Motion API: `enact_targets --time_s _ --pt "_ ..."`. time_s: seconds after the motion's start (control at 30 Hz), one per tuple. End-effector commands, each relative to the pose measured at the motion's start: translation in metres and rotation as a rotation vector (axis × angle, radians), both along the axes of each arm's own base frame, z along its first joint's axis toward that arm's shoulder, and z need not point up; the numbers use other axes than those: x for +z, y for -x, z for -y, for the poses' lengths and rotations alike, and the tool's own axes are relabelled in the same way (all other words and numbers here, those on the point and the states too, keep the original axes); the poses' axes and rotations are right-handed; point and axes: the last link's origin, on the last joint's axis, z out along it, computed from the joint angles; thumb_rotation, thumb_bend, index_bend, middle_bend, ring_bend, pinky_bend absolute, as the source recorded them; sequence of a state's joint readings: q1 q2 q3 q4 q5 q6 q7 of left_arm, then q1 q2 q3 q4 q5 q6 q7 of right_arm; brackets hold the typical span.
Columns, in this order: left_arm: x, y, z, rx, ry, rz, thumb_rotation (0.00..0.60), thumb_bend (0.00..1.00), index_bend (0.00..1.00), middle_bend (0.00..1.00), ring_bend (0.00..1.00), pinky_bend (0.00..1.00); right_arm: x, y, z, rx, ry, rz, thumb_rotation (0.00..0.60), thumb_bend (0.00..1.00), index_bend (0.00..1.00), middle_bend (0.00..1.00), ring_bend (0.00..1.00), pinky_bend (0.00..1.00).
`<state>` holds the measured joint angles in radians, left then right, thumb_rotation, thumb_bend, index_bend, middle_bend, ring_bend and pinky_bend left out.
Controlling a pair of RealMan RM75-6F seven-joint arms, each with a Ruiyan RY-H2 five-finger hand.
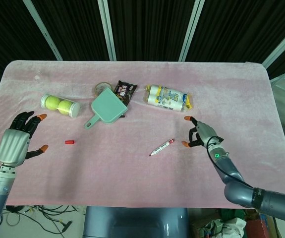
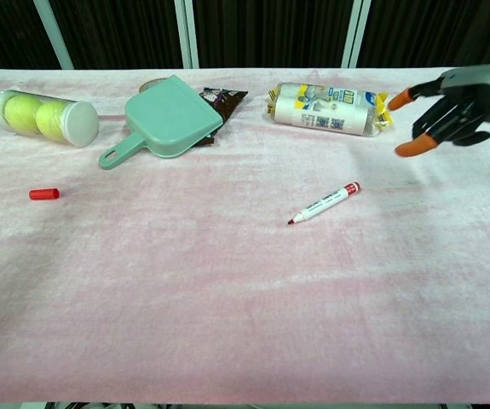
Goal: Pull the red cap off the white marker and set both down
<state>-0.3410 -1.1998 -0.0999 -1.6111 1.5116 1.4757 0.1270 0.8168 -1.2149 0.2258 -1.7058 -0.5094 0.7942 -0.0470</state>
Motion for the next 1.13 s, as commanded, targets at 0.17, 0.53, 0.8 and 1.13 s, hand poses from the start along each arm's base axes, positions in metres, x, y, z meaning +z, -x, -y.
enact_targets --time_s 0.17,0.53,0.8,1.13 --pt "0.017 0.025 0.018 0.124 -0.056 -0.004 0.600 0.12 0.16 0.16 0.05 0.10 0.104 0.066 -0.037 -0.023 0.298 -0.194 0.600 0.15 0.12 0.26 0.46 0.39" --pt "0.025 0.068 0.065 0.341 -0.012 0.059 0.600 0.09 0.14 0.14 0.04 0.09 0.134 0.138 -0.157 0.022 0.442 -0.378 0.600 0.14 0.11 0.18 0.40 0.31" --pt "0.026 0.076 0.088 0.326 0.000 0.032 0.600 0.09 0.14 0.15 0.04 0.09 0.129 0.149 -0.206 0.130 0.451 -0.423 0.600 0.14 0.08 0.13 0.38 0.30" --pt "0.022 0.075 0.091 0.318 0.012 0.019 0.600 0.10 0.14 0.15 0.04 0.09 0.132 0.136 -0.215 0.164 0.496 -0.405 0.600 0.13 0.08 0.13 0.38 0.30"
